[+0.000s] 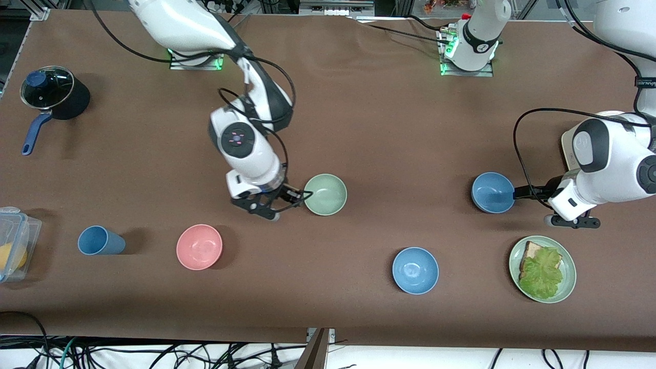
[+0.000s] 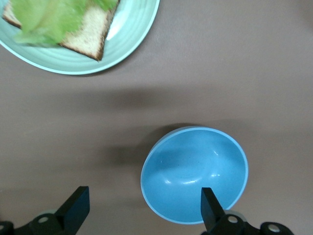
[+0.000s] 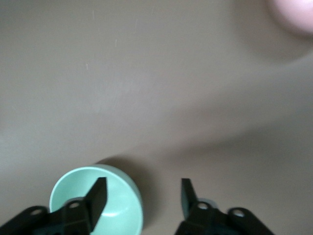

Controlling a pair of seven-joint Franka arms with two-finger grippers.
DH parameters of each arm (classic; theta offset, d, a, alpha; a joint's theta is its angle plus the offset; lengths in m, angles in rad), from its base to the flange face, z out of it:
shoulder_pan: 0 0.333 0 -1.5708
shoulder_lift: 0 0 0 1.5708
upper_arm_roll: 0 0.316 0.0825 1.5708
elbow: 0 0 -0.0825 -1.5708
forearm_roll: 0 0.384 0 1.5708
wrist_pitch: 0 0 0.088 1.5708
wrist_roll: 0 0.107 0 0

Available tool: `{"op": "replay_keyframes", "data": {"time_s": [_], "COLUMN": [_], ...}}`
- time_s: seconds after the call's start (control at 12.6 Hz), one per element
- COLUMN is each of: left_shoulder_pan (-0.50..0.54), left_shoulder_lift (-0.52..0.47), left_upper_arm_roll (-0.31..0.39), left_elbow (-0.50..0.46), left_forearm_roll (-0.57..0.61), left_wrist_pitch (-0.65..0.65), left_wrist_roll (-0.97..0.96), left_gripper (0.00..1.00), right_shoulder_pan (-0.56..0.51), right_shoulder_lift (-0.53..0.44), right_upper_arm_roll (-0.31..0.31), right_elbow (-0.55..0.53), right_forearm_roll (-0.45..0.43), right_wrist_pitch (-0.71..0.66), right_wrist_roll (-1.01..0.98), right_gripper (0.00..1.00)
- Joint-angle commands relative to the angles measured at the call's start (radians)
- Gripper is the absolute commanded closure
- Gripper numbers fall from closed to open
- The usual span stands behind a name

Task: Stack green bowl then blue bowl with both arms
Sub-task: 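Release the green bowl with the right gripper while the left gripper grasps the blue bowl, then lift the blue bowl with the left gripper and carry it over the green bowl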

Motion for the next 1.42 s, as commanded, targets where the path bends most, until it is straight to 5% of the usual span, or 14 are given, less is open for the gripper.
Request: {"op": "replay_keyframes", "data": {"time_s": [0.0,0.4,0.47,0.63,0.71,0.95,1.19,1.35], "left_shoulder_pan": [0.002,0.002,0.002,0.002,0.002,0.006,0.005,-0.006], "left_shoulder_lift": [0.002,0.011,0.017,0.02,0.02,0.02,0.005,-0.008], "left_upper_arm_roll": [0.002,0.002,0.002,0.002,0.004,0.004,0.004,0.002], "left_elbow": [-0.09,-0.187,-0.19,-0.19,-0.19,-0.187,-0.166,-0.077], "left_forearm_roll": [-0.015,-0.116,-0.116,-0.116,-0.116,-0.116,-0.115,-0.116], "left_wrist_pitch": [0.115,0.241,0.243,0.241,0.24,0.237,0.22,0.095], "left_wrist_roll": [0.046,0.109,0.109,0.109,0.109,0.109,0.105,0.094], "left_gripper": [0.01,0.07,0.17,0.7,0.96,1.0,1.0,1.0], "right_shoulder_pan": [-0.02,-0.023,-0.023,-0.026,-0.052,-0.404,-0.431,-0.431], "right_shoulder_lift": [-0.161,-0.392,-0.421,-0.45,-0.461,-0.486,-0.493,-0.49], "right_upper_arm_roll": [-0.102,-0.312,-0.329,-0.339,-0.325,-0.01,0.009,0.009], "right_elbow": [-0.033,-0.094,-0.093,-0.088,-0.09,-0.091,-0.094,-0.09], "right_forearm_roll": [0.002,0.012,0.012,0.01,0.01,0.001,-0.004,-0.004], "right_wrist_pitch": [-0.185,-0.402,-0.439,-0.488,-0.5,-0.534,-0.559,-0.557], "right_wrist_roll": [-0.246,-0.58,-0.59,-0.593,-0.593,-0.666,-0.665,-0.668], "right_gripper": [0.0,0.0,0.0,0.0,0.0,0.0,0.0,0.0]}}
